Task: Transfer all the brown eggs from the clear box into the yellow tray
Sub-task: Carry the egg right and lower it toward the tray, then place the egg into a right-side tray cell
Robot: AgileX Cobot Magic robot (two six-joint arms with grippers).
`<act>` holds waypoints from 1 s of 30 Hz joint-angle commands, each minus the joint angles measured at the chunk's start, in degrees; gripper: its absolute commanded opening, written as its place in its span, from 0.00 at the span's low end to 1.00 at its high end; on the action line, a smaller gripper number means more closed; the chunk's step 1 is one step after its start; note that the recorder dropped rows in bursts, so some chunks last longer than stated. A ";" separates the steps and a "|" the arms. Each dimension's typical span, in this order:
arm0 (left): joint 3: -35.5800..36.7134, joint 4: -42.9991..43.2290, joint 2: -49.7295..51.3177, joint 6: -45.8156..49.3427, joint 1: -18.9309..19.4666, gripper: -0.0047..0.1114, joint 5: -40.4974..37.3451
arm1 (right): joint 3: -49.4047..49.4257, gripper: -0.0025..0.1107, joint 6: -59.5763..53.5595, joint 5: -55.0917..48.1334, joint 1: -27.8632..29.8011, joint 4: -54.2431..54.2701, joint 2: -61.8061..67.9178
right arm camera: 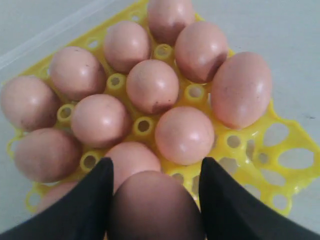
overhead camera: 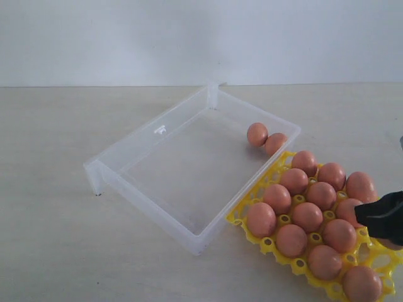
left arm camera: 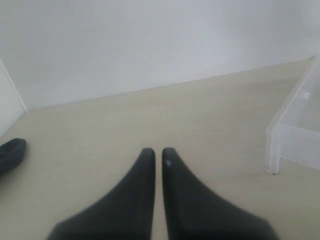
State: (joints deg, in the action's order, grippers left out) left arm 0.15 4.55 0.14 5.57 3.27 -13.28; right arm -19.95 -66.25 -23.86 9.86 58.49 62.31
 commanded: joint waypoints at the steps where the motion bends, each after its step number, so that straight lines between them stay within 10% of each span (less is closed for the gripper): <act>1: -0.15 -0.29 -0.14 -0.17 -0.42 0.08 0.37 | 0.72 0.02 1.61 2.84 0.28 0.78 -0.46; 18: -0.15 -0.29 -0.14 -0.17 -0.42 0.08 0.37 | 2.13 0.03 -13.52 1.44 0.28 13.70 5.10; 26: -0.15 -0.29 -0.14 -0.17 -0.42 0.08 0.37 | 2.13 0.36 -14.20 -0.61 0.28 13.59 5.10; 30: -0.15 -0.29 -0.14 -0.17 -0.42 0.08 0.37 | 2.13 0.37 -14.20 -0.14 0.28 13.59 5.10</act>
State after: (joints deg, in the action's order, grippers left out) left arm 0.15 4.55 0.14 5.57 3.27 -13.28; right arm -17.85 -79.89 -24.19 9.86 72.05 67.22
